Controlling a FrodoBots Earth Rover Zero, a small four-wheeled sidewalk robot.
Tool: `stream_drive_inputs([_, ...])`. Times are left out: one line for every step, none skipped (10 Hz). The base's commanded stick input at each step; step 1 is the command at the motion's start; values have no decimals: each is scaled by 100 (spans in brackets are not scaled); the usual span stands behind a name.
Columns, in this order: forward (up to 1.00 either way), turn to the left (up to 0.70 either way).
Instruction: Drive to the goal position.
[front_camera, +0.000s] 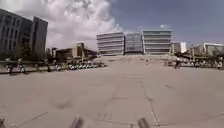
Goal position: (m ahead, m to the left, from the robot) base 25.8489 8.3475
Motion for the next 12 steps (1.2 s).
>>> stream_drive_inputs([97,-1])
stream_drive_inputs([97,-1])
stream_drive_inputs([96,-1])
stream_drive_inputs([96,-1])
stream_drive_inputs([96,-1])
stream_drive_inputs([96,-1])
stream_drive_inputs([97,-1])
stream_drive_inputs([96,-3])
stream_drive_inputs([97,-10])
stream_drive_inputs([97,-17])
stream_drive_inputs([96,-36])
stream_drive_inputs([99,-6])
